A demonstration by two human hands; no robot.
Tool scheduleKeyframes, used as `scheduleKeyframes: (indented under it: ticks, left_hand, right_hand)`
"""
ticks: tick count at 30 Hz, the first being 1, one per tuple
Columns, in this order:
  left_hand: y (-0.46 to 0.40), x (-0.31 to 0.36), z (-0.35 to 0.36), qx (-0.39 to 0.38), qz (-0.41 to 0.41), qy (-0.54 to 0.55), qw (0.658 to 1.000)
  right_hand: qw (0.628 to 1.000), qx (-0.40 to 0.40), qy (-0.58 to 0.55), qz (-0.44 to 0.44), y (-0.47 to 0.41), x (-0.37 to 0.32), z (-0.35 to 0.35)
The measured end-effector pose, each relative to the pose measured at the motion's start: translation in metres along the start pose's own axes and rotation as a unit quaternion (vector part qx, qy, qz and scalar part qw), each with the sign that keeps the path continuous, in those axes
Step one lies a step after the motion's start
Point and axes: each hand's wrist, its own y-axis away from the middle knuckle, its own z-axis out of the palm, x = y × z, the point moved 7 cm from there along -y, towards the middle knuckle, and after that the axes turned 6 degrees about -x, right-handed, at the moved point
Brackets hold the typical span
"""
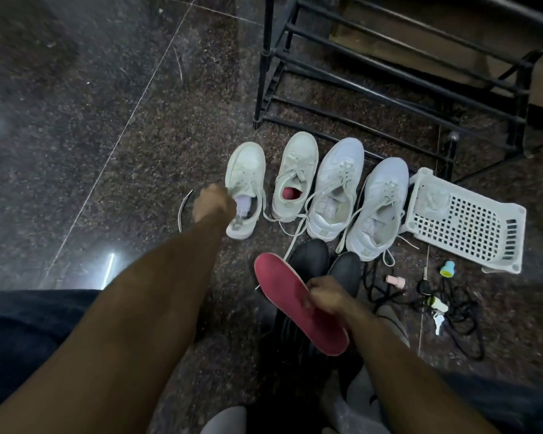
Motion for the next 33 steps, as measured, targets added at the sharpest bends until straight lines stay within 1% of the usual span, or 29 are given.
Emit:
scheduleKeyframes:
  ticks: [2, 5, 7, 9, 11, 12, 14, 16, 17, 19, 21, 23, 24, 25, 26, 27, 29, 31, 32, 33]
  left_hand:
    - [-0.010, 0.010, -0.006, 0.004, -0.005, 0.026, 1.000]
    - [-0.023, 0.017, -0.010, 0.009, -0.020, 0.114, 0.993]
    - [-0.026, 0.020, -0.008, 0.007, -0.010, 0.145, 0.989]
    - [-0.022, 0.022, -0.003, -0.003, -0.001, 0.133, 0.991]
    - [-0.015, 0.019, 0.002, -0.009, 0.005, 0.110, 0.994]
    - [-0.012, 0.016, 0.006, -0.012, 0.002, 0.105, 0.994]
    - [-0.006, 0.009, 0.013, -0.012, 0.004, 0.106, 0.994]
    - [-0.004, 0.003, 0.019, -0.006, 0.011, 0.123, 0.992]
    - [-0.002, 0.002, 0.021, -0.002, 0.014, 0.132, 0.991]
    - [0.005, 0.007, 0.020, 0.026, 0.036, 0.130, 0.990]
    - [0.014, 0.022, 0.014, 0.074, 0.090, 0.088, 0.989]
    - [0.023, 0.043, 0.006, 0.120, 0.165, 0.034, 0.978]
    - [0.025, 0.053, 0.005, 0.127, 0.201, 0.014, 0.971]
    - [0.026, 0.063, 0.005, 0.121, 0.234, -0.003, 0.965]
    - [0.025, 0.071, 0.007, 0.106, 0.259, -0.015, 0.960]
    - [0.025, 0.078, 0.009, 0.090, 0.276, -0.019, 0.957]
    - [0.022, 0.088, 0.013, 0.068, 0.297, -0.021, 0.952]
    - [0.019, 0.092, 0.017, 0.054, 0.307, -0.033, 0.949]
    - [0.017, 0.093, 0.020, 0.046, 0.310, -0.038, 0.949]
    - [0.017, 0.093, 0.023, 0.033, 0.313, -0.043, 0.948]
  right_hand:
    - [0.996, 0.023, -0.084, -0.002, -0.011, -0.008, 0.013]
    - [0.980, 0.034, -0.198, -0.003, -0.026, -0.021, 0.037]
    - [0.962, 0.017, -0.271, -0.018, -0.032, -0.033, 0.054]
    - [0.943, -0.031, -0.328, -0.040, -0.036, -0.047, 0.074]
    - [0.932, -0.072, -0.352, -0.052, -0.037, -0.056, 0.086]
    - [0.936, -0.070, -0.340, -0.057, -0.040, -0.056, 0.088]
    - [0.945, -0.036, -0.320, -0.059, -0.043, -0.049, 0.080]
    - [0.942, -0.014, -0.328, -0.065, -0.042, -0.041, 0.068]
    - [0.949, 0.003, -0.308, -0.069, -0.042, -0.037, 0.059]
    - [0.963, 0.056, -0.240, -0.106, -0.042, -0.035, 0.033]
    - [0.963, 0.134, -0.183, -0.146, -0.042, -0.043, 0.001]
    - [0.950, 0.236, -0.097, -0.180, -0.028, -0.063, -0.037]
    - [0.939, 0.278, -0.044, -0.199, -0.020, -0.078, -0.054]
    - [0.928, 0.300, -0.001, -0.221, -0.014, -0.094, -0.067]
    - [0.921, 0.305, 0.038, -0.240, -0.011, -0.110, -0.077]
    - [0.923, 0.290, 0.072, -0.244, -0.014, -0.123, -0.083]
    - [0.946, 0.224, 0.125, -0.200, -0.033, -0.134, -0.085]
    - [0.959, 0.162, 0.170, -0.162, -0.050, -0.133, -0.079]
    - [0.959, 0.152, 0.181, -0.155, -0.054, -0.131, -0.075]
    - [0.957, 0.160, 0.182, -0.158, -0.055, -0.128, -0.071]
